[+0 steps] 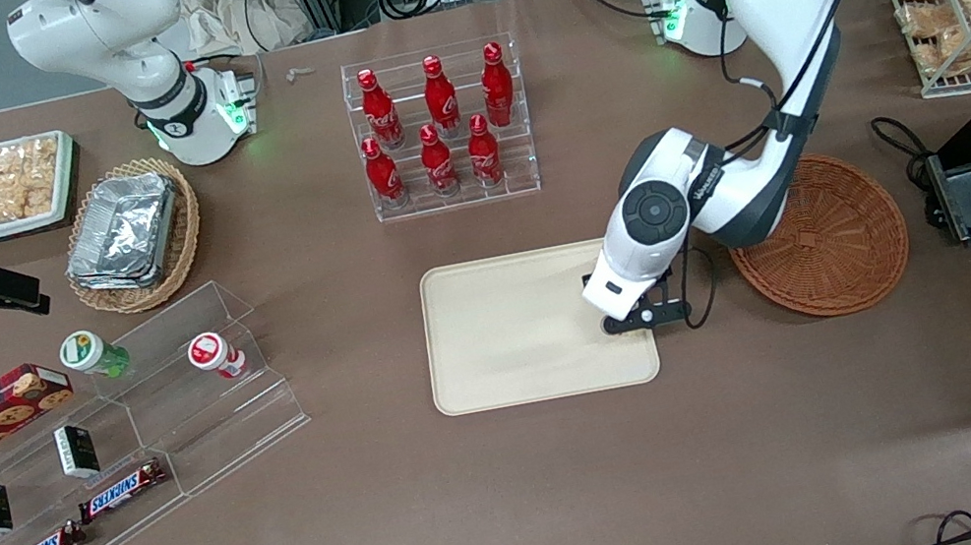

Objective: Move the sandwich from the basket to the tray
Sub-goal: 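Carry the sandwich over the cream tray and lower it onto it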

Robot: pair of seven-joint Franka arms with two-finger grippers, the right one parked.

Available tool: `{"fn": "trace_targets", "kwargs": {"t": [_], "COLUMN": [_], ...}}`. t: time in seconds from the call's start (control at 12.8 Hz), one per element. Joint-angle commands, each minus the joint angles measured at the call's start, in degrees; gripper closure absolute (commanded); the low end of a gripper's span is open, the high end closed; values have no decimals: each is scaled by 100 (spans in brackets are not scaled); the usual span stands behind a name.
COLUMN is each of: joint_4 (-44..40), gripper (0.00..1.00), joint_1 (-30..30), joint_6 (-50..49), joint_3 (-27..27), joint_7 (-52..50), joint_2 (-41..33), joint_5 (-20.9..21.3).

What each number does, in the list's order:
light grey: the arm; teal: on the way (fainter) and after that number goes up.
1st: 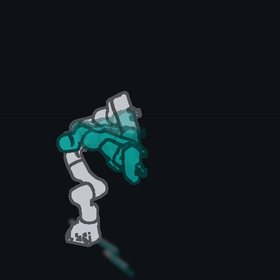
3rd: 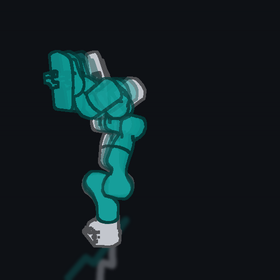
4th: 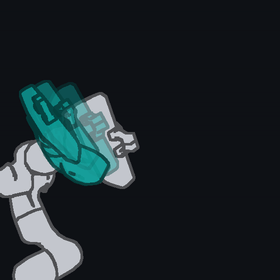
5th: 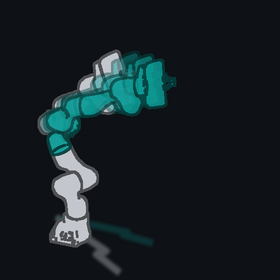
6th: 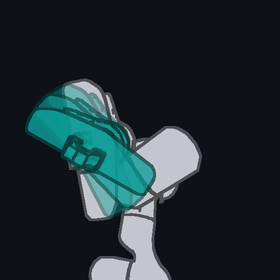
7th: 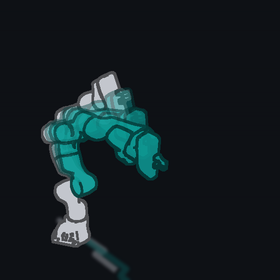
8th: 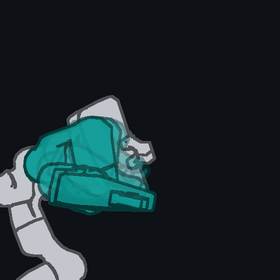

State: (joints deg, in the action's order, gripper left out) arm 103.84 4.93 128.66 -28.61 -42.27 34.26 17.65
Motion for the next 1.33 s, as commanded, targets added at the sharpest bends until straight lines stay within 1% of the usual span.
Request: {"fn": "trace_targets", "kwargs": {"t": [0.0,0.23,0.31,0.39,0.47,0.55,0.86,1.02,1.1,1.25], "joint_4": [-233,-285,-285,-294,-303,-303,-442,-741,-890,-1233], "gripper": [100,100,95,72,31,0,0,0,0,0], "joint_1": [-10,60,69,78,78,78,78,78,34,-1], "joint_6": [202,519,528,537,537,528,380,-233,-524,-1130], "joint_3": [-22,127,127,127,127,127,101,66,-47,-136], "joint_7": [-150,-448,-597,-729,-782,-783,-1108,-1082,-1064,-1020], "joint_2": [449,748,819,863,889,890,758,688,679,565], "joint_5": [396,782,975,1134,1231,1223,1145,1092,1005,698]}}
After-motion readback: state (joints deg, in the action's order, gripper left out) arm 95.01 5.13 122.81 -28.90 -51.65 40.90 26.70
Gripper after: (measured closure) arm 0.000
